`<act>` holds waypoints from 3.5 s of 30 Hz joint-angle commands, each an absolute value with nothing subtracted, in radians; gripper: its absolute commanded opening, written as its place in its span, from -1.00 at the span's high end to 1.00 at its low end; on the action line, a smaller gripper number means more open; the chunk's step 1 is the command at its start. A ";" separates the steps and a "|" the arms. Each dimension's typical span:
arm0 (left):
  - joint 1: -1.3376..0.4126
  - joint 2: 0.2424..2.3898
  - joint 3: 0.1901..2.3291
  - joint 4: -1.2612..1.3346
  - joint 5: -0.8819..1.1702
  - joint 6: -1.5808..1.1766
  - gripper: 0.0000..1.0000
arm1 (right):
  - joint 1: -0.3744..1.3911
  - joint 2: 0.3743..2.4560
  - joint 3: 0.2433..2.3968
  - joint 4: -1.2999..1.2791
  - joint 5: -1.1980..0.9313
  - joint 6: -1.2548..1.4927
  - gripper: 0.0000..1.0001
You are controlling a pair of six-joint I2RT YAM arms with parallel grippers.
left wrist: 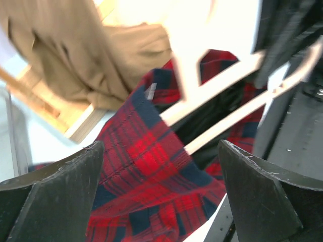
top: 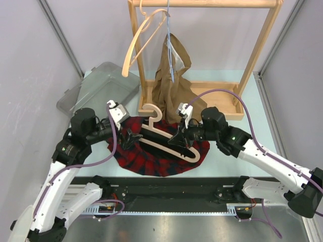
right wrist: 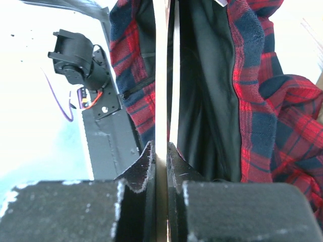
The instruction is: Place the skirt on the hanger
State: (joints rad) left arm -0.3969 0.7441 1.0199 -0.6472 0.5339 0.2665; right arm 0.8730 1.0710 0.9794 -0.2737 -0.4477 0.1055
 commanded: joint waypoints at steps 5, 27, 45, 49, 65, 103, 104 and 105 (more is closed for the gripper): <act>-0.397 0.810 1.095 -0.742 0.756 0.354 -0.77 | 0.810 1.055 1.060 -0.239 -0.718 0.100 1.00; -0.399 0.885 1.066 -0.805 0.979 0.365 -0.39 | 0.822 1.043 1.111 -0.339 -0.768 0.032 1.00; -0.399 0.907 1.032 -0.775 0.957 0.359 0.52 | 0.824 1.043 1.132 -0.383 -0.815 0.003 1.00; -0.399 0.900 1.020 -0.741 0.908 0.328 0.99 | 0.824 1.048 1.132 -0.383 -0.752 0.011 1.00; -0.399 0.792 0.980 -0.548 0.497 0.193 1.00 | 0.802 0.954 1.132 -0.409 0.118 0.147 -0.58; -0.399 0.704 1.051 -0.621 0.592 0.230 1.00 | 0.514 1.219 1.022 -0.299 0.184 0.424 1.00; -0.399 0.701 1.049 -0.624 0.597 0.235 1.00 | 0.506 1.230 1.037 -0.302 0.170 0.417 1.00; -0.399 0.698 1.046 -0.630 0.595 0.235 1.00 | 0.502 1.241 1.061 -0.305 0.169 0.416 1.00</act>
State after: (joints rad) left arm -0.4061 0.7330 1.0103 -0.6243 0.5701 0.2035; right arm 0.5514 1.2114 0.9668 -0.3534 0.1581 0.4747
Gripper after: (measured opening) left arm 0.149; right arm 0.010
